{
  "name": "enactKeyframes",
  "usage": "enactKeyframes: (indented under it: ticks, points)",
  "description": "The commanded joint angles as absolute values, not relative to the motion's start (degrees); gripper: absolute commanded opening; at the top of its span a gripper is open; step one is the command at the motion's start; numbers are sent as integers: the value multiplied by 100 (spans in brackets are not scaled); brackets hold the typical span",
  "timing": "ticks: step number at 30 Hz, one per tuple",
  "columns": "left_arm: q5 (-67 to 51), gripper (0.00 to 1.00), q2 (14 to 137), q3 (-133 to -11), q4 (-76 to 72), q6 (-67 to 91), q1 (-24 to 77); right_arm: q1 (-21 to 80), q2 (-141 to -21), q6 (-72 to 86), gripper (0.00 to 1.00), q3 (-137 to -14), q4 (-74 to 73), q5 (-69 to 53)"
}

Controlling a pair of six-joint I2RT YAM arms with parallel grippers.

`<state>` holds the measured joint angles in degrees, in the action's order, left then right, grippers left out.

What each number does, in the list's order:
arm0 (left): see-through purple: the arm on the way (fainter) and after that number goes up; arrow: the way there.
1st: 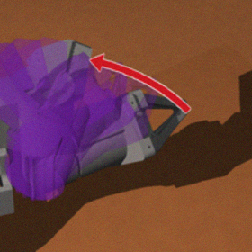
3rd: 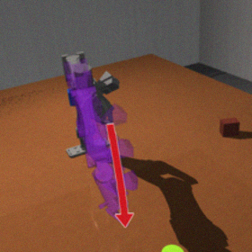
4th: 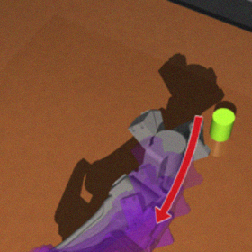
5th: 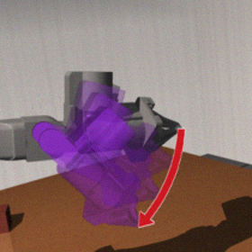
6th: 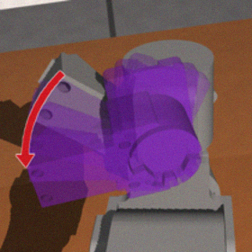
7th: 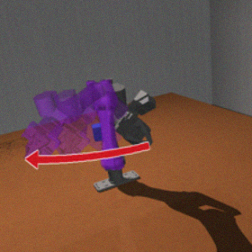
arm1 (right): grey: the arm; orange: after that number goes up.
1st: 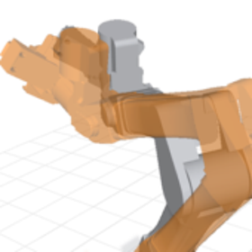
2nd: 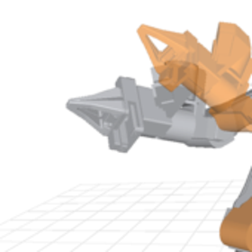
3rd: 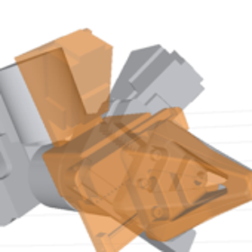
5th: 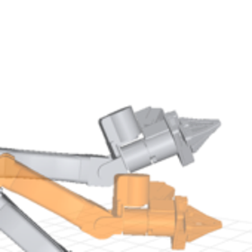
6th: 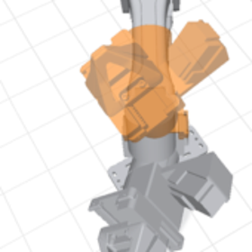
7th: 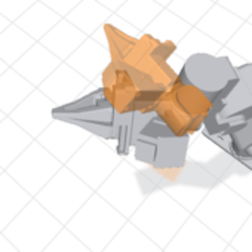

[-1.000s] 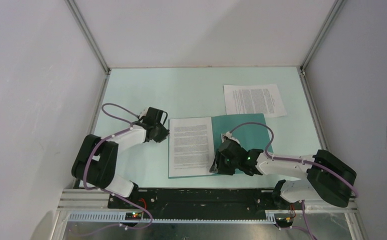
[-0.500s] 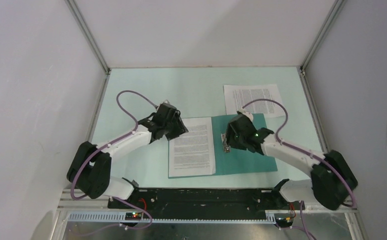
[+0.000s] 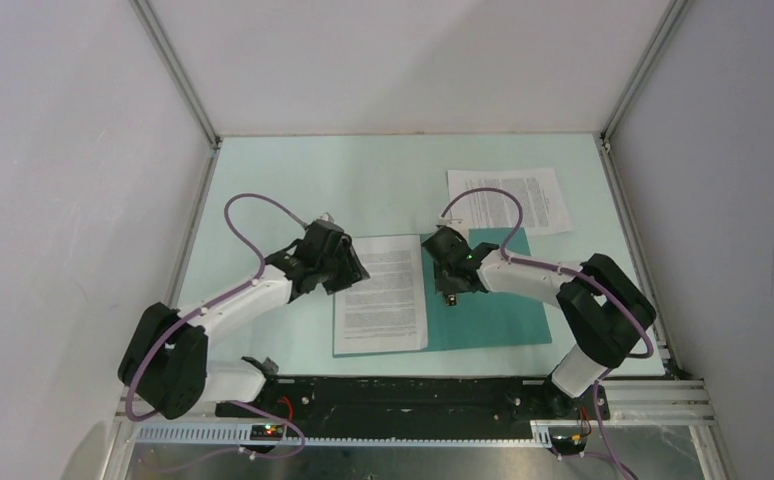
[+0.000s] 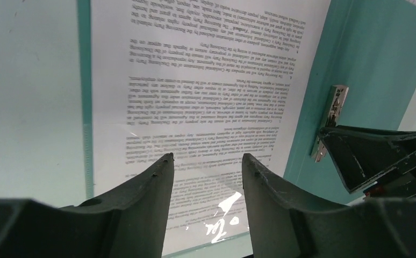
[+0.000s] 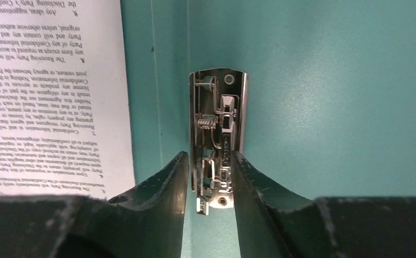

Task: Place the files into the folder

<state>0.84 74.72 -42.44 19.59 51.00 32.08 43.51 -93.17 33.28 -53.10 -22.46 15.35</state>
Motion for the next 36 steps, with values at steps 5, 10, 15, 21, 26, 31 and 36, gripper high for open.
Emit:
enactKeyframes:
  ticks: [5, 10, 15, 21, 26, 31, 36]
  points:
    - [160, 55, 7190, -4153, 1920, 5240, 3192, 5086, -9506, 3310, 29, -5501, -2321, 1860]
    - [64, 55, 7404, -4312, 1924, 5256, 3195, 5481, -9579, 3343, 22, -5502, -2045, 1701]
    - [-194, 55, 7779, -4614, 1913, 5321, 3201, 5557, -9511, 3394, 19, -5466, -1881, 1353]
    - [-415, 55, 8372, -4986, 1820, 5460, 3222, 5744, -9278, 3447, 19, -5404, -1672, 919]
    - [-598, 54, 8882, -5287, 1682, 5563, 3358, 5843, -8994, 3574, 28, -5405, -1722, 777]
    - [-773, 52, 9292, -5390, 1365, 5747, 3545, 5814, -8329, 3785, 60, -5396, -2086, 1291]
    - [-698, 47, 9680, -5618, 1289, 5678, 3826, 5742, -7533, 4165, 63, -5226, -2674, 1998]
